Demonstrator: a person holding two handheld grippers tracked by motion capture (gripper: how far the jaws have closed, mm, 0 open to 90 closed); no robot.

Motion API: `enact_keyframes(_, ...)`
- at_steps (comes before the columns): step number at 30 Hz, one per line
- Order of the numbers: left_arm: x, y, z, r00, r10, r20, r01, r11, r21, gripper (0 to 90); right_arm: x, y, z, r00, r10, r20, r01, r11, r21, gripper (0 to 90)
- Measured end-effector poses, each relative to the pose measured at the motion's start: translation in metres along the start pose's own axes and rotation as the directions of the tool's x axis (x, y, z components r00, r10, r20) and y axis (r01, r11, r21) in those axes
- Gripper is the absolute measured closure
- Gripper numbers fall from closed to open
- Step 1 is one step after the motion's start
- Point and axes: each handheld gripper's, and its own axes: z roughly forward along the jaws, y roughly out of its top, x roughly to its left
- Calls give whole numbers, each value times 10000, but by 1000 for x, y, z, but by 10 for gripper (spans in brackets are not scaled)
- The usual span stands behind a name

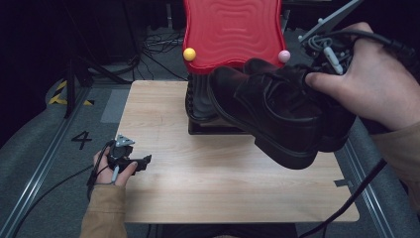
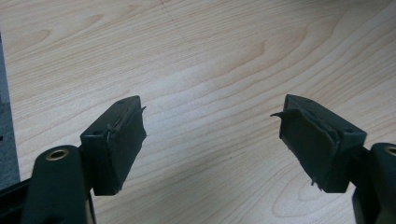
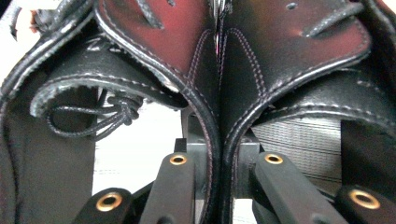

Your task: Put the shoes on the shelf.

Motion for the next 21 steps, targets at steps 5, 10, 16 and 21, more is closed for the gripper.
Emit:
enact_keyframes(5, 1, -2, -2, 10000, -5, 43, 4, 9999, 141, 228, 0, 18, -11, 9997, 235, -116, -238, 9993, -297, 822)
enact_keyframes(10, 1, -5, -1, 9999, -110, 12, 110, 9999, 54, 227, -4, 41, -20, 9985, 544, 112, -536, 9964, -662, 822)
enact_keyframes(16, 4, -4, -1, 9999, -89, 76, 88, 9999, 82, 228, -8, 73, -28, 9931, 1028, 565, -955, 9883, -1189, 822)
enact_keyframes(21, 4, -4, 2, 9998, -149, 103, 149, 9999, -61, 228, -10, 99, -28, 9841, 1556, 856, -1408, 9774, -1574, 822)
